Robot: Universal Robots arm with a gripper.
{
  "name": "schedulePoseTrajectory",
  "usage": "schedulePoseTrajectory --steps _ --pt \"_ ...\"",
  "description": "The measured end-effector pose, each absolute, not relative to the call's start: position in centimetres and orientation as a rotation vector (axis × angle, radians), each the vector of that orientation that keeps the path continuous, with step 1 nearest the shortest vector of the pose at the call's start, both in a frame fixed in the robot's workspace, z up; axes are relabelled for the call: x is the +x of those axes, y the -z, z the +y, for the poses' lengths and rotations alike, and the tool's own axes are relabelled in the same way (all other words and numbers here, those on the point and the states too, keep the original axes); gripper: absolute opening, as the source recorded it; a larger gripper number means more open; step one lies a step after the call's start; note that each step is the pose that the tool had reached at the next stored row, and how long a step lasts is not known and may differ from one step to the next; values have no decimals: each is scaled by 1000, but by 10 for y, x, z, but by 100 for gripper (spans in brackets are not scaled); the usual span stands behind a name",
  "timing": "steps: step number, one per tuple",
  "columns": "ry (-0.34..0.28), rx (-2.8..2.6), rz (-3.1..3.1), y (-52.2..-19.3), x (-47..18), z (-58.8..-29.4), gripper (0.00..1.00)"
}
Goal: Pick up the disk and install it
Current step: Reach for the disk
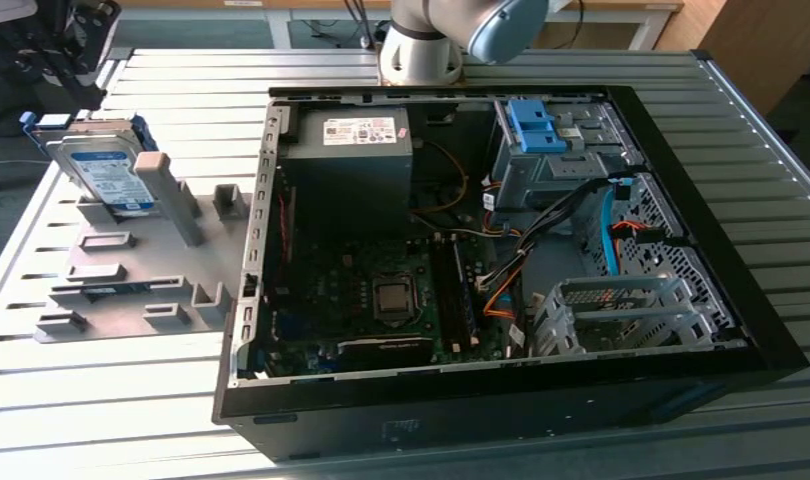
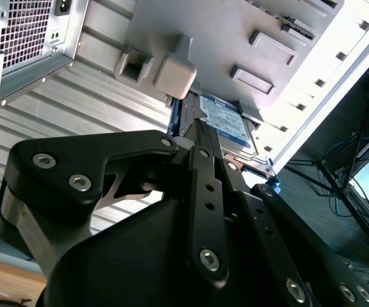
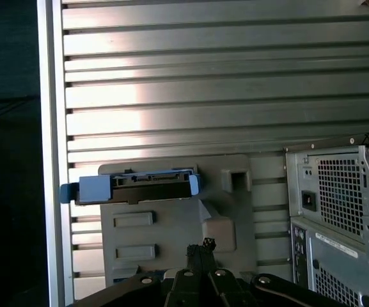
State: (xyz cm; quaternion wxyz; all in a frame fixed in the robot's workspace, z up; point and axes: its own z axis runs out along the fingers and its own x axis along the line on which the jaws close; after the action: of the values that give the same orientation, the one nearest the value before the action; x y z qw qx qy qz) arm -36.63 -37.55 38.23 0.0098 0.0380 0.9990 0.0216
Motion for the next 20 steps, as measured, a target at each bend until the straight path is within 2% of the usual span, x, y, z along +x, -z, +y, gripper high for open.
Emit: schedulePoseTrajectory --steps 20 --pt "-61 118 3119 -382 -381 -370 11"
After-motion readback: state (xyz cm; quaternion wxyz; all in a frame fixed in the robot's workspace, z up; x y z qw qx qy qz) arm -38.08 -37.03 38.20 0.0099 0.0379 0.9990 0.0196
